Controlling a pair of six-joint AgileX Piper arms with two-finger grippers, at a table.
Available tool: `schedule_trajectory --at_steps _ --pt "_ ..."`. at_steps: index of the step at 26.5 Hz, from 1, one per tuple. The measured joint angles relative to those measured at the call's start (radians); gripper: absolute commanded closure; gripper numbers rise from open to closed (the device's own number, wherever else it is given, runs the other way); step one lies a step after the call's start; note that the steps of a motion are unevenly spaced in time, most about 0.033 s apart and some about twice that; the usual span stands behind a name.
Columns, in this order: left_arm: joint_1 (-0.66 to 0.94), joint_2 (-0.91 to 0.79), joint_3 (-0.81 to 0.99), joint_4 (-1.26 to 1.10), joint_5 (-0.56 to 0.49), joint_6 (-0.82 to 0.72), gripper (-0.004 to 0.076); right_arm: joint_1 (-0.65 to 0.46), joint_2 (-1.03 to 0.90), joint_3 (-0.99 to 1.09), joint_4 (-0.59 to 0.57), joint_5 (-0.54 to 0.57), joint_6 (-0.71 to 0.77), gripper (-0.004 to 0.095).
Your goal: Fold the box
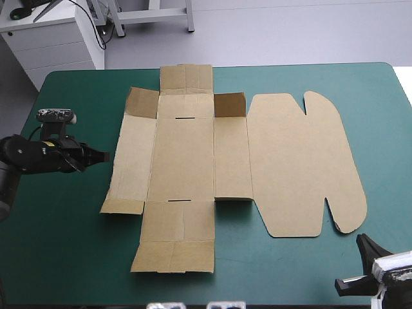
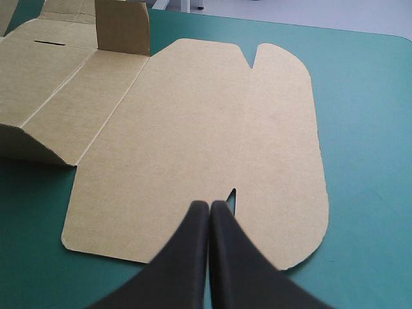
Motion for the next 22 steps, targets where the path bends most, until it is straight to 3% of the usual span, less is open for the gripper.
schedule_trajectory --at_steps 3,5,11,15,18,22 --pt "0.183 0.144 -0.045 -0.256 0.079 0.13 0.0709 0.0 0.0 0.0 0.0 0.0 0.0 0.0922" --pt "0.22 0.238 -0.083 -0.257 0.109 0.152 0.0709 0.0 0.0 0.0 0.0 0.0 0.0 0.0922" --pt "0.226 0.437 -0.175 -0.265 0.217 0.159 0.0709 0.0 0.0 0.0 0.0 0.0 0.0 0.0922" --pt "0.226 0.503 -0.194 -0.267 0.23 0.165 0.0701 0.0 0.0 0.0 0.0 0.0 0.0 0.0922" --pt "0.226 0.524 -0.196 -0.273 0.227 0.184 0.0627 0.0 0.0 0.0 0.0 0.0 0.0 0.0922" --pt "0.226 0.535 -0.197 -0.31 0.195 0.193 0.0351 0.0 0.0 0.0 0.0 0.0 0.0 0.0922"
